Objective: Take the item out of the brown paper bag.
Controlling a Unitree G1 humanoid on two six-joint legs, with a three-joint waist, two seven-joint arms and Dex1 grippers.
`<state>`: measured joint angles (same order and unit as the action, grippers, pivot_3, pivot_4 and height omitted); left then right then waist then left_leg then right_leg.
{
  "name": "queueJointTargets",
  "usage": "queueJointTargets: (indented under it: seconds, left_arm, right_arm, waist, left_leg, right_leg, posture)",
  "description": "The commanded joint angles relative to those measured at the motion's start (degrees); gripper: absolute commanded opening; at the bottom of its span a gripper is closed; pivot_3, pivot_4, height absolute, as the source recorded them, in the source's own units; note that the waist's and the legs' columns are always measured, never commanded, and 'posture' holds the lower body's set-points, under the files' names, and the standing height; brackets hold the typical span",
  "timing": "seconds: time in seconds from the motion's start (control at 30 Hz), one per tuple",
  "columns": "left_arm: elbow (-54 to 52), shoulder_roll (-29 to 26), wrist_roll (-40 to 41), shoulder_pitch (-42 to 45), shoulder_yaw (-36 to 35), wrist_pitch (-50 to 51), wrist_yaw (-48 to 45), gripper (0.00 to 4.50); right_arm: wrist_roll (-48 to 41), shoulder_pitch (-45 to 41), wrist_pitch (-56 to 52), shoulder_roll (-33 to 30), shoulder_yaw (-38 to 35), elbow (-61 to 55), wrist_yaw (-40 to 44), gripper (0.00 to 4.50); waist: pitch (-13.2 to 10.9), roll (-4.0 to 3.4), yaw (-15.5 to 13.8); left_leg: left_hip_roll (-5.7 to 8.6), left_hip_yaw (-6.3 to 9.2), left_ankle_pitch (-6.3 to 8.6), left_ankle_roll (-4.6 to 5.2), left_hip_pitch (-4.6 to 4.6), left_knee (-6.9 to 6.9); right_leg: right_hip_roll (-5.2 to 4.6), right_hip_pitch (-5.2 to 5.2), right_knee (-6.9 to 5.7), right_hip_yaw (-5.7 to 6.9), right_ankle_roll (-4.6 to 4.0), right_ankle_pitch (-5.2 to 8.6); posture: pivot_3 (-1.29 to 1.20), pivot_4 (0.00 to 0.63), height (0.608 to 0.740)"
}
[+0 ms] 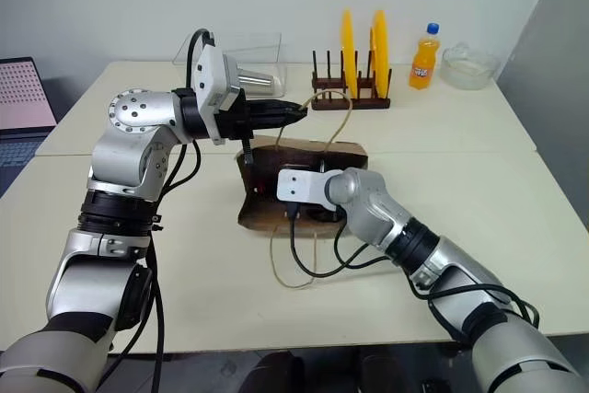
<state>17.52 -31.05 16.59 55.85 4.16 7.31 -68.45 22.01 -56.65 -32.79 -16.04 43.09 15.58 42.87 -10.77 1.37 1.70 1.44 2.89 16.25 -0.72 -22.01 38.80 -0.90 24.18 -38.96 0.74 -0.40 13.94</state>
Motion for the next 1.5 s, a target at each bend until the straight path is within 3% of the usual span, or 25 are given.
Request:
queueJointTargets:
  seconds: [0.03,0.07,0.23,0.5,1.03,1.5]
  left_arm:
    - [-2.48,0.24,0.9,1.58,-1.35,-0.52,0.52,0.0]
    - [-2.6,0.18,0.89,1.44,-1.33,-0.53,0.56,0.0]
    - [-2.82,-0.14,0.61,0.92,-1.22,-0.75,0.59,0.0]
    - [-0.98,-0.41,-1.23,1.14,-0.51,-2.53,0.78,0.0]
    - [4.28,0.34,-4.95,2.63,-0.37,-6.95,2.75,0.0]
    - [10.03,2.49,-6.77,4.72,-0.26,-12.04,3.74,0.0]
  right_arm:
    - [2.36,-0.81,2.65,0.95,0.11,3.16,-0.01,4.46]
    - [2.83,-0.7,3.18,1.08,-0.04,3.54,-0.02,4.46]
    - [4.1,-0.04,4.83,1.37,-1.02,3.35,0.05,3.03]
    - [4.21,-0.86,5.54,1.68,-3.62,0.75,0.51,3.03]
    - [2.13,-0.35,-2.54,-1.64,-8.47,-19.67,11.88,3.03]
    - [-6.56,-2.35,-4.61,-6.62,-13.42,-29.76,19.36,3.03]
  waist:
    - [0.0,0.0,0.0]
    - [0.0,0.0,0.0]
    - [0.0,0.0,0.0]
    - [0.0,0.0,-0.01]
    - [-0.01,-0.02,-0.04]
    - [-0.02,-0.02,-0.05]
  left_leg:
    - [0.0,0.01,0.0,0.0,0.01,0.0]
    - [0.0,0.01,0.0,0.0,0.01,0.0]
    - [0.0,0.01,0.0,-0.01,0.01,0.0]
    - [0.0,0.01,-0.01,-0.02,0.0,0.0]
    - [0.0,0.02,0.0,-0.01,-0.08,0.0]
    - [0.0,0.04,0.0,-0.01,-0.08,0.0]
  right_leg:
    - [0.0,0.0,0.0,0.0,0.0,0.0]
    - [0.0,-0.01,0.0,0.0,0.0,0.0]
    - [0.0,-0.01,-0.02,0.0,0.0,0.0]
    - [0.0,0.0,-0.01,0.0,0.0,0.0]
    - [0.0,0.08,0.01,0.01,0.0,0.0]
    - [0.0,0.08,0.01,0.05,0.0,0.0]
  posture:
    - [0.0,0.15,0.74]
    - [0.0,0.15,0.74]
    - [0.0,0.15,0.74]
    - [0.0,0.15,0.74]
    - [0.0,0.15,0.74]
    - [0.0,0.15,0.74]
